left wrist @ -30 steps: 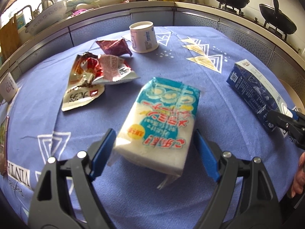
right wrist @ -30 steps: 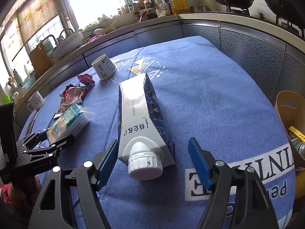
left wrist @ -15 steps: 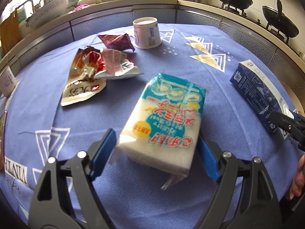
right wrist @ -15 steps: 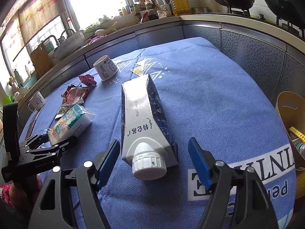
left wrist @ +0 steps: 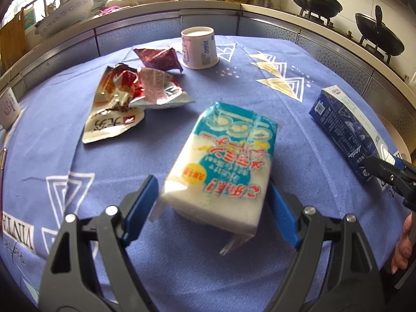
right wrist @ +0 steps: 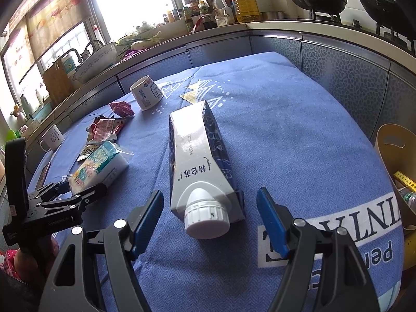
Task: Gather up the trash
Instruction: 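Hold the sponge packet with left tool while right tool closes on the milk carton, then carry sponge packet and milk carton to the bin and open both tools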
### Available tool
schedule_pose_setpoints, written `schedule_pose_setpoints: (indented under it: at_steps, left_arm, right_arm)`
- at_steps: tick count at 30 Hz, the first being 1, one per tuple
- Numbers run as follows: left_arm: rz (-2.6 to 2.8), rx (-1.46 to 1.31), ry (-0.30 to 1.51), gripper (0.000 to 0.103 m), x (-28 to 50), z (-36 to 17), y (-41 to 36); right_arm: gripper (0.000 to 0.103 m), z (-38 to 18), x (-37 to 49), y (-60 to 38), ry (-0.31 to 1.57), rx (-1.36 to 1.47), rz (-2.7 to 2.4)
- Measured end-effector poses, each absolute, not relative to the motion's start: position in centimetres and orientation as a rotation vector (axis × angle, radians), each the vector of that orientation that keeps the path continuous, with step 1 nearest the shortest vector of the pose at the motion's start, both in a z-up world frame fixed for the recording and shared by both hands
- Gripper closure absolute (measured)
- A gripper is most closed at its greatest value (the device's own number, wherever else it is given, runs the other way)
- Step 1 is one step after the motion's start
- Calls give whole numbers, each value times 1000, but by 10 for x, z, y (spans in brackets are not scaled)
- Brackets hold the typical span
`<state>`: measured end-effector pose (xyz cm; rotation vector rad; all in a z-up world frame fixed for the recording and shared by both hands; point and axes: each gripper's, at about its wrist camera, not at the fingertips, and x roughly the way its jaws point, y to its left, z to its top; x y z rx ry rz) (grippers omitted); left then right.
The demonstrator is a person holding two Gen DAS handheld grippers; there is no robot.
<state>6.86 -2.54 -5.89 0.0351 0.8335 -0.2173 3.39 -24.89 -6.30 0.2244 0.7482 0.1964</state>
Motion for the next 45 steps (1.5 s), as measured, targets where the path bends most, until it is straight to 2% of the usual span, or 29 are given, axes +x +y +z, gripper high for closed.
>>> schedule_pose_setpoints:
  at_steps: [18,19,20,21,22,23,30,39,45]
  left_arm:
    - [-287,-4,762,23,56,-50,-20]
    - [-293,-8,765,25,57,-51,-20]
    - [-303,-11,768,35,57,-51,-20]
    - [-321,-12,776,42,58,-52,-21]
    - [-327,-9,771,43,58,-52,-22]
    - [-347,-11,771,45,58,-51,-23]
    - [-464,-7,724,46,53,-25,-49]
    - [-704,39,663,45,74,18,-148]
    - [-844,126,654,45,76,27,-242]
  right_arm:
    - [31,-68,33,-250,759,218,185]
    - [31,-69,34,-249,759,211,181]
    - [31,-70,35,-249,757,206,179]
    - [32,-70,35,-248,755,201,183]
    - [37,-70,35,-246,752,193,191]
    - [50,-69,35,-245,752,189,201]
    - [51,-49,24,-251,682,232,239]
    - [51,-19,-7,-380,604,322,-29]
    - [51,-43,-11,-486,740,445,-224]
